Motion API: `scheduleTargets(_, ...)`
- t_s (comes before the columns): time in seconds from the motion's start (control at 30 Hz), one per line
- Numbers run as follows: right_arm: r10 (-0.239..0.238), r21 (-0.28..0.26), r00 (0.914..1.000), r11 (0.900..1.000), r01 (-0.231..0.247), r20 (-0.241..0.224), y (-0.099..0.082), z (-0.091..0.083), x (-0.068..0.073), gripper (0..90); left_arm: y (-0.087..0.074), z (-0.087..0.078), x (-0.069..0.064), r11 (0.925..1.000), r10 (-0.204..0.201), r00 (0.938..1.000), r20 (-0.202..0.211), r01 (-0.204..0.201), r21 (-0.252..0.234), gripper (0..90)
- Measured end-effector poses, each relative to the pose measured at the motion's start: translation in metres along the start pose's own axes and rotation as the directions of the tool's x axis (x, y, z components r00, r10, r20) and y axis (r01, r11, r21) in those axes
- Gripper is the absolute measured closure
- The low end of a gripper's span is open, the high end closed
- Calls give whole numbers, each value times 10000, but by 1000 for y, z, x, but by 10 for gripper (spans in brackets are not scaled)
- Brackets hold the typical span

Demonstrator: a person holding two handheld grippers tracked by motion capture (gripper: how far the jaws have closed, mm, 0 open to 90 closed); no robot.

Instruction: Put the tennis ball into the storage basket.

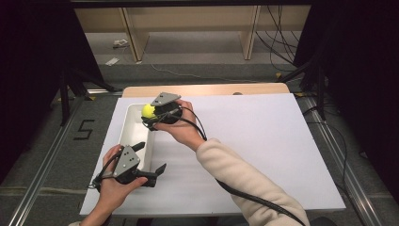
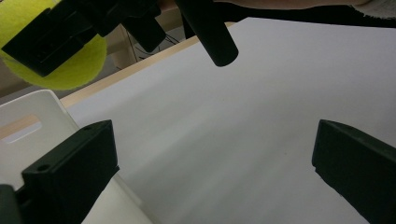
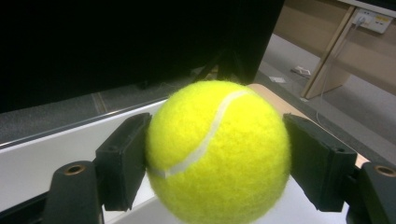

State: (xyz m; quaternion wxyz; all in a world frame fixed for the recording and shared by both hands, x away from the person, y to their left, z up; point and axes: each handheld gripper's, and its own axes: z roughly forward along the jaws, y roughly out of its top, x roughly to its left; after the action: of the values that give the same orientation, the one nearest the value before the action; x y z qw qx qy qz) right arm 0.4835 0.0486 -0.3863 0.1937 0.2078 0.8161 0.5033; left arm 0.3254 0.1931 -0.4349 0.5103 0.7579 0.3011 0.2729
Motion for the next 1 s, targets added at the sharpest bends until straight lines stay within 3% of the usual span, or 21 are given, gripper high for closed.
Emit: scheduleTargets(1.0,-84,108,9998,9999,86,-206,1,9,8,272,0,0,0,10000,15,10000,-8,-15,10,0)
